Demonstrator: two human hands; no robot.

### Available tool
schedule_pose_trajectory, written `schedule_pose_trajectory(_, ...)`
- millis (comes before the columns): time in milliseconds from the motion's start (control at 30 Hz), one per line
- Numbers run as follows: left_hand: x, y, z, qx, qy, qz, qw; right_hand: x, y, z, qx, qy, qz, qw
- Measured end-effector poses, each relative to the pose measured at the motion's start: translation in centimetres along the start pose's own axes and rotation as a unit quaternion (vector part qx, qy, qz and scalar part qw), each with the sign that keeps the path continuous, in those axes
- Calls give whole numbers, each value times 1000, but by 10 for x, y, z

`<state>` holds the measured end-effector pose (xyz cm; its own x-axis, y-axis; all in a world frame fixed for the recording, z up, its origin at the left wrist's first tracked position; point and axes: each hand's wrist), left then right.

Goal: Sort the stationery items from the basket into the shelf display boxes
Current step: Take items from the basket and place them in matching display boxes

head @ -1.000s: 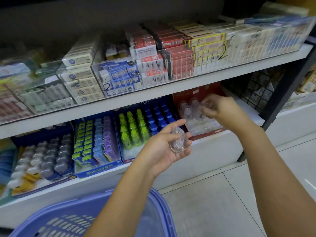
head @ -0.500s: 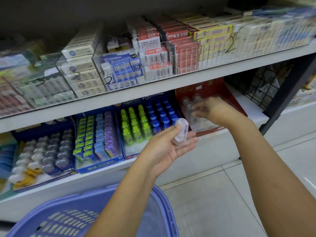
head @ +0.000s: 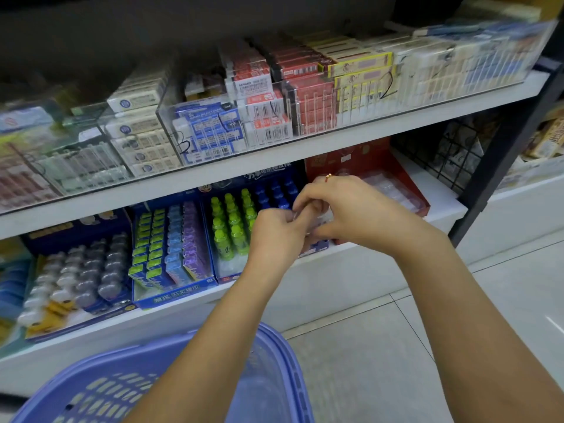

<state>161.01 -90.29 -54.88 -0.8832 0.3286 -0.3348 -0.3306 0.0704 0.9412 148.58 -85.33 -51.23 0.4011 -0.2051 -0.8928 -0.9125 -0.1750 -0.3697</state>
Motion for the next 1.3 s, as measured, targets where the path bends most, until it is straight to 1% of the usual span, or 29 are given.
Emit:
schedule_pose_trajectory(67, 2, 3, -3, 32, 4, -22, 999, 1, 1, -1, 1, 39, 11, 999)
schedule_pose_trajectory(133, 4, 4, -8, 49, -11, -4, 999, 1, 9, 0, 18, 88, -1, 996)
schedule_pose_trajectory(200, 11, 5, -10, 58, -26, 18, 998, 0, 25, 2, 63, 145, -33, 987)
schedule_pose_trajectory(233, 17, 3, -10, 73, -32, 5, 997, -1, 36, 3, 96, 174, -47, 979)
schedule_pose_trajectory(267, 23, 1, -9, 102, -39, -36, 993, 0, 47, 3, 132, 203, -58, 968)
schedule_pose_trajectory(333, 35, -5, -5, 169, -74, -153, 971, 3, 70, 4, 204, 251, -79, 943)
schedule_pose_trajectory(400, 47, -13, -1, 217, -142, -254, 932, 10, 89, 5, 259, 277, -99, 920)
schedule_pose_trajectory(467, 57, -21, 0, 241, -205, -344, 884, 19, 102, 5, 290, 291, -104, 906)
schedule_pose_trajectory(533, 62, -30, -1, 245, -233, -413, 846, 29, 108, 5, 305, 292, -103, 901)
schedule_pose_trajectory(600, 64, -35, -2, 249, -234, -441, 830, 36, 110, 4, 311, 279, -110, 902)
schedule_pose_trajectory(733, 65, -40, -2, 259, -222, -441, 830, 43, 108, -1, 316, 250, -101, 910)
schedule_pose_trajectory(900, 66, -44, -1, 267, -215, -428, 836, 41, 100, -9, 337, 218, -60, 914)
schedule_pose_trajectory(1000, 65, -45, -2, 264, -216, -418, 842, 42, 98, -13, 382, 197, -36, 902)
schedule_pose_trajectory(1100, 64, -46, -3, 261, -226, -418, 840, 41, 104, -14, 429, 160, -38, 888)
schedule_pose_trajectory(1200, 63, -43, -6, 248, -244, -419, 839, 40, 111, -17, 440, 149, -43, 884)
schedule_pose_trajectory(1300, 62, -36, -6, 237, -258, -424, 835, 40, 105, -25, 450, 132, 2, 883)
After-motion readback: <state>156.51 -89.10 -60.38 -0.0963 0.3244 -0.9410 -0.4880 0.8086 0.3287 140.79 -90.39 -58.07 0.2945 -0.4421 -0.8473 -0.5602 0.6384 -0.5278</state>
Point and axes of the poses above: each hand's wrist, its own z-axis away from the middle knuckle, its own x-axis out of the palm, y = z × x, and after that the axes turned 3 degrees about y, right-handed
